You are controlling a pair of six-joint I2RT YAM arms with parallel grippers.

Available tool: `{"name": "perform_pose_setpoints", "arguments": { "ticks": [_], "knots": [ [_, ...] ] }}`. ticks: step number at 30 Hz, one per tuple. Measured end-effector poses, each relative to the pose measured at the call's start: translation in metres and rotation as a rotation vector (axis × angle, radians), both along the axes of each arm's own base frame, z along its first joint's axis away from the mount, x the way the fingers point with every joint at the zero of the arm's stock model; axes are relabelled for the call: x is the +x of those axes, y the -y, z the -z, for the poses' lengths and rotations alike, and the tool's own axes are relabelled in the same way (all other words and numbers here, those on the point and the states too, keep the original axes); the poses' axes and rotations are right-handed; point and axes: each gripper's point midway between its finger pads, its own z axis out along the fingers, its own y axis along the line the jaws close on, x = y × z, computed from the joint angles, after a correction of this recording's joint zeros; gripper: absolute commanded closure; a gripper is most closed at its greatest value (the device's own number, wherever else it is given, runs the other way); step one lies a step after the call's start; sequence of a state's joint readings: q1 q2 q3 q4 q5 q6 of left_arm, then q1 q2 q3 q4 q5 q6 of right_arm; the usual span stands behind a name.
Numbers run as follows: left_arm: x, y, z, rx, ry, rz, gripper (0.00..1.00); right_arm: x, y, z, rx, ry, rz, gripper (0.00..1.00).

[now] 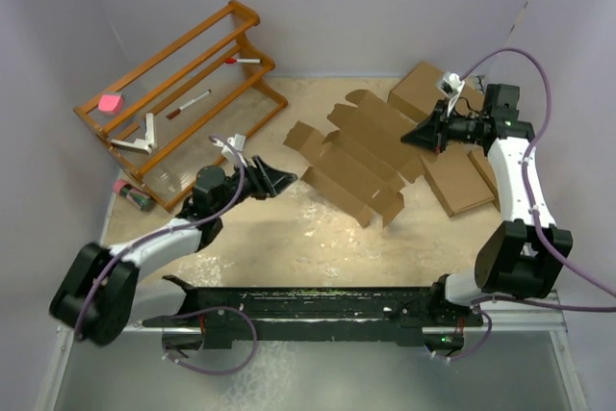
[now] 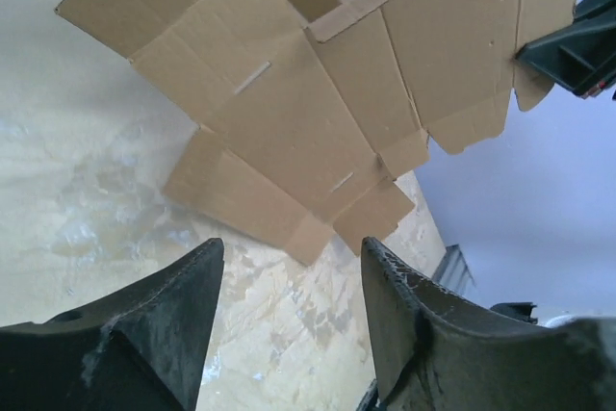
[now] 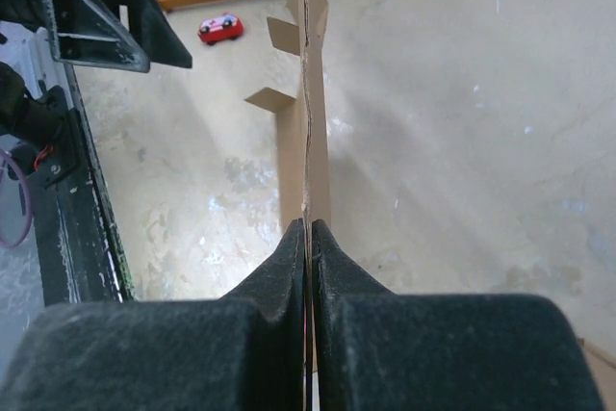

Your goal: Fold the paper box

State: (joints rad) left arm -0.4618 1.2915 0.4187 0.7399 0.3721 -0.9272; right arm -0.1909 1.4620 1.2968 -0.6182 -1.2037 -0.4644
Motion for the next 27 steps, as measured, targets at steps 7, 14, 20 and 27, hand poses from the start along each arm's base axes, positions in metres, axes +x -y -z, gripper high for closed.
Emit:
{"name": "perform_pose_setpoints", "arguments": {
  "ticks": [7, 14, 20, 27],
  "knots": [
    [-0.015, -0.013, -0.030, 0.158, 0.165, 0.023, 0.33, 0.005, -0.001, -0.017, 0.002, 0.073, -0.014, 1.00],
    [-0.067, 0.068, -0.025, 0.366, 0.353, 0.288, 0.32, 0.019, 0.004, -0.004, -0.029, 0.122, 0.003, 1.00],
    [-0.097, 0.133, 0.020, 0.552, 0.430, 0.433, 0.30, 0.030, 0.009, 0.021, -0.045, 0.095, 0.021, 1.00],
    [-0.070, 0.174, 0.058, 0.718, 0.359, 0.389, 0.30, 0.039, 0.011, 0.050, -0.030, 0.009, 0.021, 1.00]
  ]
}}
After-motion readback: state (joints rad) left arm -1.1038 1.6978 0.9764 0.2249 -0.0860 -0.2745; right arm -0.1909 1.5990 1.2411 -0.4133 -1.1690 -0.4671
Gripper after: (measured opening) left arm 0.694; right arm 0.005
